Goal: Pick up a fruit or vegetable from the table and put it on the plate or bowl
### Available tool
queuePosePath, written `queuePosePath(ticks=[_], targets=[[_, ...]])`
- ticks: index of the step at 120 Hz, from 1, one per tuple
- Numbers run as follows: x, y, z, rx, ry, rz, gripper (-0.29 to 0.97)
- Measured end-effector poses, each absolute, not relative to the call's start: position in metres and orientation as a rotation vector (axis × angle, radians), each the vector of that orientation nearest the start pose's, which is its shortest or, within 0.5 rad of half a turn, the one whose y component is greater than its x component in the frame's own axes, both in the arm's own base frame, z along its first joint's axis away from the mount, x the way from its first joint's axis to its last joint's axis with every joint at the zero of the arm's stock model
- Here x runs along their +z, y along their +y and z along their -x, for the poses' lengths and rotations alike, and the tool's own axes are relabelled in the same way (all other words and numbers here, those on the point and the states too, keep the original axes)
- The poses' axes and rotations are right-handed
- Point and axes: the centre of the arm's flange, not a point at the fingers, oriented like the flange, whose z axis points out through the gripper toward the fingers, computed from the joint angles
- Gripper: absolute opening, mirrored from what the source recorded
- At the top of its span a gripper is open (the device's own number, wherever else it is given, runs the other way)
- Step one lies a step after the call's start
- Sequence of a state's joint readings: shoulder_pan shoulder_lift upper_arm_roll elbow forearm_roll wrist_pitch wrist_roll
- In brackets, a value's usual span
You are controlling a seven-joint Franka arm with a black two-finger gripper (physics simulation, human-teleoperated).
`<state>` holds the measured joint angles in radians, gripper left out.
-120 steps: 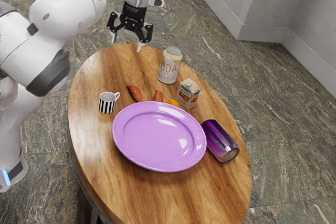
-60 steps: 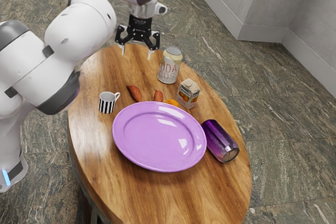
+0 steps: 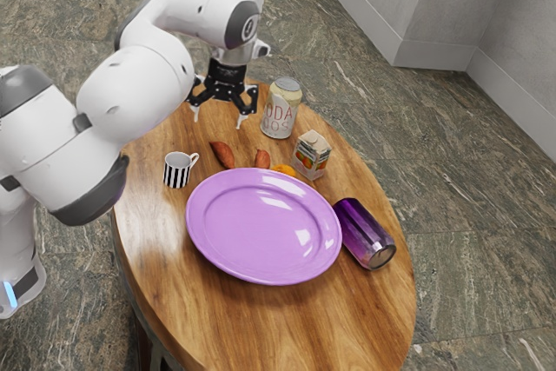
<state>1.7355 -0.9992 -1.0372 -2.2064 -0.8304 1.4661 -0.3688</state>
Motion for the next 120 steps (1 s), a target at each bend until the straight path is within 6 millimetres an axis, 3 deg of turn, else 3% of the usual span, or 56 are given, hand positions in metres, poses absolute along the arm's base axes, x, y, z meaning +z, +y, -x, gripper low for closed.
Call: queuePosePath(ticks=[30,51,120], targets=[[0.474,0.109,-0.432,0.113,-2.06,2.452,0.68],[0.458,0.115,-0.421,0.15,-2.143,2.402,0.68],[0.456,0.114,-0.431,0.007,-2.122,2.374,0.68]])
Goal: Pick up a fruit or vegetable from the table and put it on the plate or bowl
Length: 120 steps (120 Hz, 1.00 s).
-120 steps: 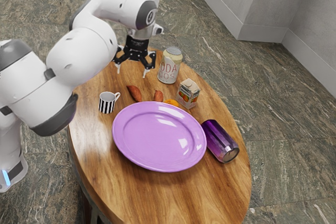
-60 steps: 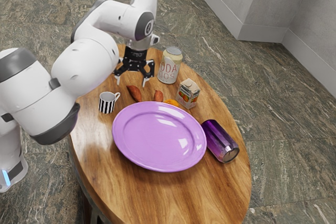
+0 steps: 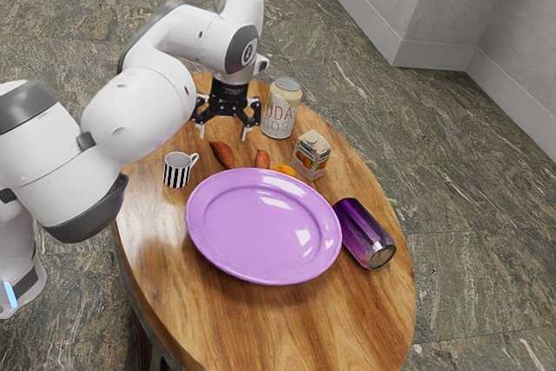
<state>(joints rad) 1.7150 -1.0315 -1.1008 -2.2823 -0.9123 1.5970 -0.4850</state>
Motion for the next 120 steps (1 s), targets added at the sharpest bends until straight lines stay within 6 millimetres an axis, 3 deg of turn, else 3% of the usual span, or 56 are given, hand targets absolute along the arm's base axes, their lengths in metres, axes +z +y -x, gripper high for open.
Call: queuePosePath(ticks=[64,120], targets=[[0.436,0.11,-0.436,0.027,-2.127,2.374,0.68],[0.424,0.115,-0.427,0.056,-2.168,2.354,0.67]])
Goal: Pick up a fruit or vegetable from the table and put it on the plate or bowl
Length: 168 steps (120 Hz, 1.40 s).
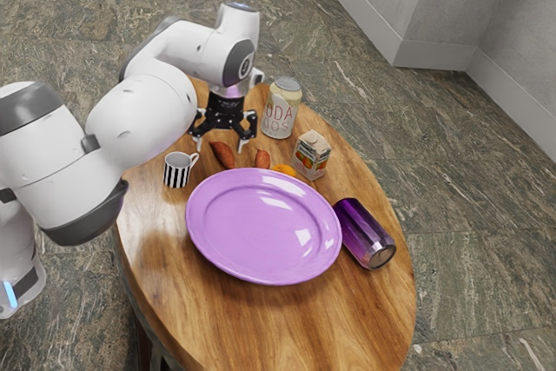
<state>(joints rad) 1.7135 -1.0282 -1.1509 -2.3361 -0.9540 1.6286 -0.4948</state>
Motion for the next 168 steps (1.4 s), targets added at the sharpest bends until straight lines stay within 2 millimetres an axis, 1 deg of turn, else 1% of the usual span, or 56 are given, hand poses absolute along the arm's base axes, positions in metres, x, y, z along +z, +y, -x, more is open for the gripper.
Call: queuePosePath(ticks=[19,36,67,78,90,102,114,123,133,140,148,154,168], targets=[[0.422,0.116,-0.425,0.06,-2.169,2.357,0.6],[0.42,0.117,-0.423,0.065,-2.168,2.359,0.5],[0.42,0.117,-0.423,0.068,-2.15,2.374,0.25],[0.416,0.115,-0.424,0.078,-2.135,2.382,0.23],[0.408,0.111,-0.427,0.099,-2.114,2.394,0.19],[0.408,0.109,-0.428,0.099,-2.106,2.406,0.17],[0.429,0.109,-0.424,0.046,-2.109,2.431,0.16],[0.446,0.114,-0.419,0.006,-2.113,2.439,0.15],[0.472,0.117,-0.414,-0.036,-2.102,2.464,0.15],[0.49,0.113,-0.419,-0.059,-2.06,2.499,0.15],[0.506,0.098,-0.427,-0.074,-1.983,2.549,0.15],[0.517,0.082,-0.428,-0.086,-1.922,2.59,0.15],[0.531,0.045,-0.427,-0.096,-1.786,2.682,0.15]])
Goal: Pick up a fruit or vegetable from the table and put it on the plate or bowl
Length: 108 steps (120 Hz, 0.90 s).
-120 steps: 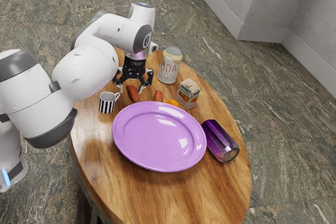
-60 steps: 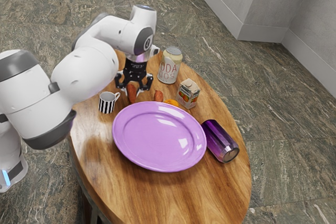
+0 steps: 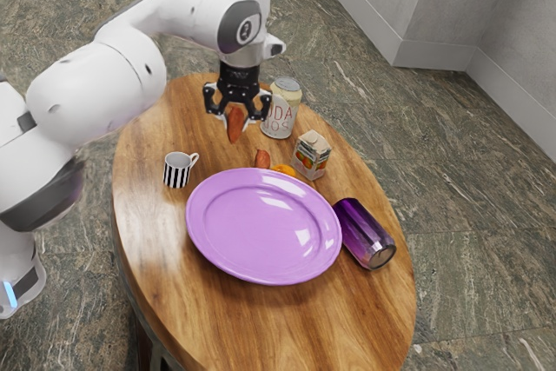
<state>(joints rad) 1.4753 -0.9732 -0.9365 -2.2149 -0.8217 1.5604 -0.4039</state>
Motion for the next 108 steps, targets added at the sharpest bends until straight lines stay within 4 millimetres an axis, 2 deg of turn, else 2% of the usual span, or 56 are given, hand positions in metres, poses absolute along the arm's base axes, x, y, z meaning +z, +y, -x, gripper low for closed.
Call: queuePosePath(ticks=[18,31,49,74,90,108], targets=[[0.534,0.001,-0.435,-0.091,-1.617,2.766,0.15],[0.535,-0.038,-0.445,-0.094,-1.474,2.825,0.15],[0.53,-0.071,-0.454,-0.081,-1.358,2.874,0.15],[0.527,-0.09,-0.456,-0.077,-1.284,2.91,0.15],[0.526,-0.093,-0.457,-0.067,-1.269,2.935,0.46],[0.523,-0.096,-0.458,-0.055,-1.248,2.945,0.6]])
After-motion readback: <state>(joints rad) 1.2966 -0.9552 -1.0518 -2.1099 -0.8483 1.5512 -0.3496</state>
